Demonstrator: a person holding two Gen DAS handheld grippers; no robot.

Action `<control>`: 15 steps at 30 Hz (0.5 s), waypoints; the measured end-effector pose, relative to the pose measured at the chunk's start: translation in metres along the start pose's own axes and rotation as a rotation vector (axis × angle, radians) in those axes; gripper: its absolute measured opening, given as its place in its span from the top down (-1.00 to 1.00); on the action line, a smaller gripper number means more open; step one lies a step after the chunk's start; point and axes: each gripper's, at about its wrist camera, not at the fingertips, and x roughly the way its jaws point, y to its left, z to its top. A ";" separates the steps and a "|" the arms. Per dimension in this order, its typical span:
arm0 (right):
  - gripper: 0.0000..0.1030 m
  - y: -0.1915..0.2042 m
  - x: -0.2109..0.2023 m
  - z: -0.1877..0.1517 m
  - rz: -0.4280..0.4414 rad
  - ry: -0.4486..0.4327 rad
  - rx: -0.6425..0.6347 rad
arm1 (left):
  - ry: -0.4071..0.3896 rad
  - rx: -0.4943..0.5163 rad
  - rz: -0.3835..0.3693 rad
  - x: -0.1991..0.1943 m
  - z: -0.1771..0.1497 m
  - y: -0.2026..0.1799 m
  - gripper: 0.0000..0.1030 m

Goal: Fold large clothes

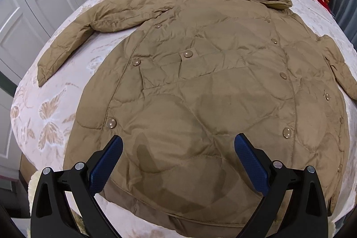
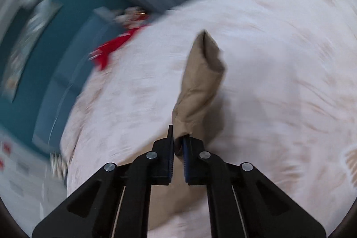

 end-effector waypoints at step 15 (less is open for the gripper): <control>0.90 0.334 -0.039 -0.259 0.622 0.444 -0.743 | -0.045 -0.187 -0.007 -0.002 0.031 0.068 -0.90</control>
